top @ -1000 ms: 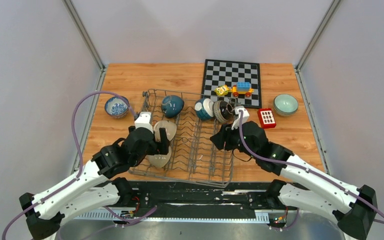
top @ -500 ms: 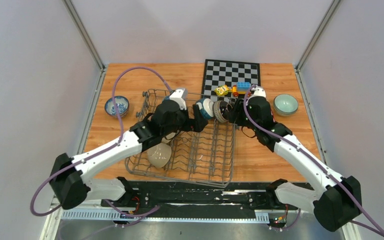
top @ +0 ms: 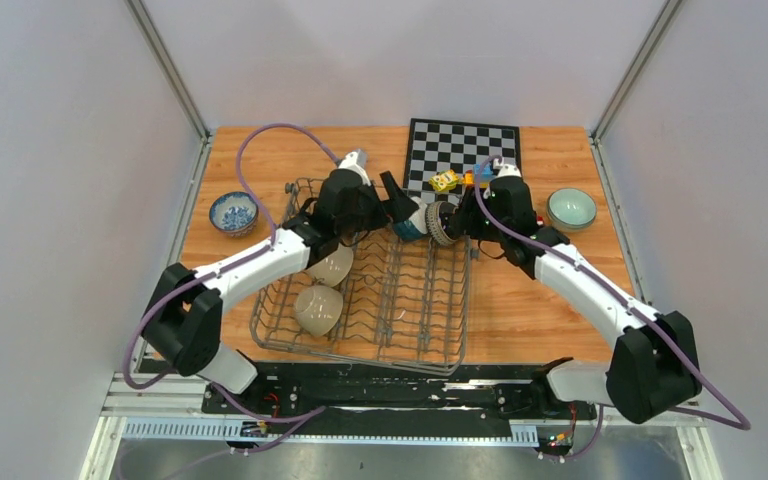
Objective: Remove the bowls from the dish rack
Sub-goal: Pick up the bowl from the dish rack.
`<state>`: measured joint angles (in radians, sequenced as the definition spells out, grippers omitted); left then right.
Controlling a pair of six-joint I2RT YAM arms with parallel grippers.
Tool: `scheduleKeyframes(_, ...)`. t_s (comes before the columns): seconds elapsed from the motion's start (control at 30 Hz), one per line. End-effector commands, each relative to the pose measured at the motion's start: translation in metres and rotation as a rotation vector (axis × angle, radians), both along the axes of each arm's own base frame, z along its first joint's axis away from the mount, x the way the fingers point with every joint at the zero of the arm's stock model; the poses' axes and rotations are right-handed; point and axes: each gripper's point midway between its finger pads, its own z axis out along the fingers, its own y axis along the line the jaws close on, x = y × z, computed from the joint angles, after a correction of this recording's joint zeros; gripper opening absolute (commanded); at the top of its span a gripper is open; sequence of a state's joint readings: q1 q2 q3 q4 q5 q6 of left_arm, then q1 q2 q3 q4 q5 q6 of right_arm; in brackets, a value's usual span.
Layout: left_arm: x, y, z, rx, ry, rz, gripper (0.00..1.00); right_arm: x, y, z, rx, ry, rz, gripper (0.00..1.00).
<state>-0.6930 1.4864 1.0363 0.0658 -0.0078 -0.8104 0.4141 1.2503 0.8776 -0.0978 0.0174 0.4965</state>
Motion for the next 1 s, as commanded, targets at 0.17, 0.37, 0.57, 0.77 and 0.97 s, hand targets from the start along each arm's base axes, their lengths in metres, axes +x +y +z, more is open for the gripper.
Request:
scheduleKeyframes(0.17, 0.026, -0.004, -0.010, -0.150, 0.067, -0.087, 0.91, 0.030, 0.012, 0.017, 0.004, -0.054, 0.038, 0.59)
scheduleKeyframes(0.37, 0.009, -0.025, -0.009, -0.238, 0.082, -0.137, 0.89, 0.040, 0.014, 0.005, -0.002, -0.035, 0.032, 0.59)
scheduleKeyframes(0.57, 0.000, -0.044, -0.024, -0.297, 0.130, -0.143, 0.85, 0.045, 0.013, 0.000, 0.009, -0.020, 0.025, 0.59)
scheduleKeyframes(0.77, 0.003, -0.053, -0.036, -0.301, 0.145, -0.123, 0.80, 0.047, 0.012, -0.003, 0.038, -0.002, 0.026, 0.58)
scheduleKeyframes(0.97, 0.011, -0.053, -0.055, -0.225, 0.147, -0.080, 0.78, 0.053, 0.016, -0.004, 0.108, 0.010, 0.035, 0.57)
